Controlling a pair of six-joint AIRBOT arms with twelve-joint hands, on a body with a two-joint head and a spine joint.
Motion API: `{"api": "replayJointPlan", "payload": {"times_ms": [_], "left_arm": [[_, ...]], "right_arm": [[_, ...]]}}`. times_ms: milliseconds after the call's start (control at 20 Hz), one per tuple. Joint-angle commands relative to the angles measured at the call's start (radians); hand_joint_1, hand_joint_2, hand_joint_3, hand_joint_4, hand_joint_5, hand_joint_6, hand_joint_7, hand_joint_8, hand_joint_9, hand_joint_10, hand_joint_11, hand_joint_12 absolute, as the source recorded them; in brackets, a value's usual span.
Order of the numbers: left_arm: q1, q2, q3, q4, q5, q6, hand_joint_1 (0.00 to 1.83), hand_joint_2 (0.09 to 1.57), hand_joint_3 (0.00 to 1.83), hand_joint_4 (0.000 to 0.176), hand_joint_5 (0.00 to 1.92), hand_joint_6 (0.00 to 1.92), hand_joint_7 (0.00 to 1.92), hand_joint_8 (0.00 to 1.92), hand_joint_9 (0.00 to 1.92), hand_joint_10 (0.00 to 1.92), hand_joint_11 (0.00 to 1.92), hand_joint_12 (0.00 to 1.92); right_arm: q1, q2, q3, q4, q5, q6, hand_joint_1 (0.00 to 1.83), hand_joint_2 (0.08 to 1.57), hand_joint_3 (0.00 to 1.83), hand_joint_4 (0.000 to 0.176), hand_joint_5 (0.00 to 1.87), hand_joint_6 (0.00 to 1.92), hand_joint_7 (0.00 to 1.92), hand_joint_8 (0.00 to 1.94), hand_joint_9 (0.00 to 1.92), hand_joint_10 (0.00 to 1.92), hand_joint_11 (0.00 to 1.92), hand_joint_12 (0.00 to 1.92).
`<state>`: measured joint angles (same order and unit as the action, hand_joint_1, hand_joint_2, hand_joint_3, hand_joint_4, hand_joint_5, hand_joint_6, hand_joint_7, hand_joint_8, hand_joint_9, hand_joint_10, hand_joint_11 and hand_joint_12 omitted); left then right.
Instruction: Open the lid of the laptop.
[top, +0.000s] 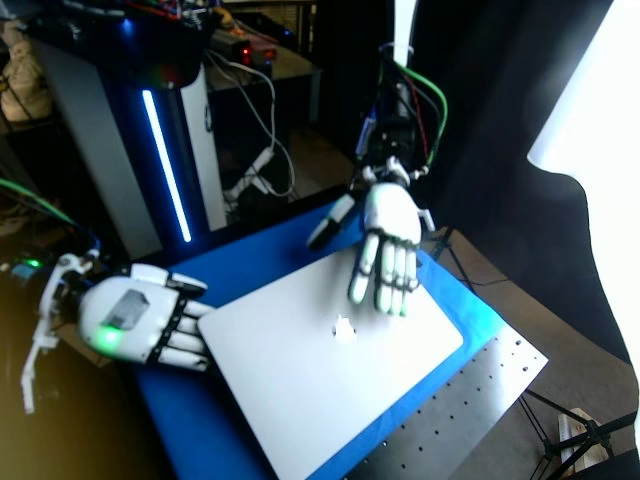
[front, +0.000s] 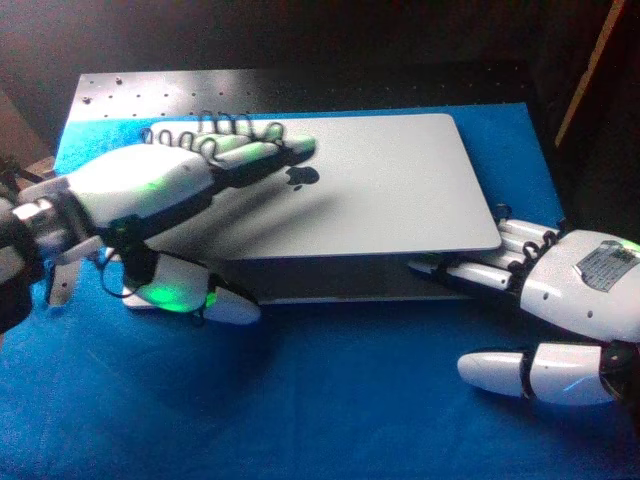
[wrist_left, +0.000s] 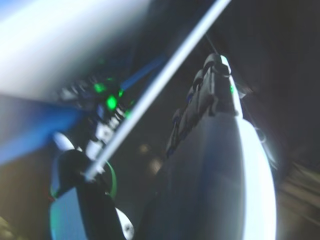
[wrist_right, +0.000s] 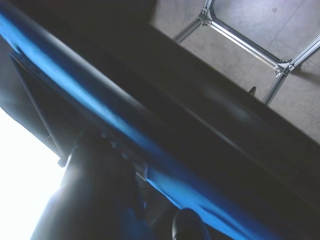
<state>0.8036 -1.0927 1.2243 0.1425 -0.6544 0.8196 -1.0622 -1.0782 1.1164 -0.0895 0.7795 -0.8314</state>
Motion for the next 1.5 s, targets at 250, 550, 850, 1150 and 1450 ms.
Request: {"api": "replayJointPlan", "payload": {"times_ms": [250,550,850,1150,1450], "left_arm": [[-0.088,-0.043,0.047,-0.006,-0.013,0.06,0.9,0.97,0.01,0.176,0.0,0.0,0.0,0.0,0.0,0.0,0.0,0.0],[-0.208,-0.044,0.063,-0.005,-0.018,0.124,0.88,0.92,0.0,0.176,0.0,0.0,0.0,0.0,0.0,0.0,0.0,0.0],[-0.242,-0.043,0.089,-0.063,-0.072,0.124,0.82,1.02,0.01,0.176,0.0,0.0,0.0,0.0,0.0,0.0,0.0,0.0],[-0.262,-0.051,0.115,-0.107,-0.099,0.125,0.87,1.01,0.0,0.176,0.0,0.0,0.0,0.0,0.0,0.0,0.0,0.0],[-0.353,-0.103,0.197,-0.169,-0.054,0.174,0.85,1.02,0.0,0.176,0.0,0.0,0.0,0.0,0.0,0.0,0.0,0.0]], "right_arm": [[0.011,-0.013,0.005,0.016,0.05,0.008,0.0,1.34,0.0,0.0,0.08,0.0,0.05,0.0,0.02,0.01,0.06,0.03],[0.001,-0.016,0.005,0.016,0.05,0.008,0.0,1.35,0.01,0.0,0.1,0.01,0.04,0.0,0.0,0.0,0.04,0.02],[-0.008,-0.019,0.004,0.016,0.048,0.008,0.0,1.37,0.0,0.0,0.11,0.0,0.05,0.0,0.01,0.0,0.05,0.03],[-0.01,-0.019,0.005,0.007,0.029,0.012,0.0,1.36,0.0,0.0,0.11,0.0,0.06,0.0,0.01,0.0,0.05,0.03],[-0.01,-0.018,0.005,-0.009,0.021,0.012,0.0,1.34,0.0,0.0,0.11,0.0,0.06,0.0,0.02,0.0,0.03,0.02]]}}
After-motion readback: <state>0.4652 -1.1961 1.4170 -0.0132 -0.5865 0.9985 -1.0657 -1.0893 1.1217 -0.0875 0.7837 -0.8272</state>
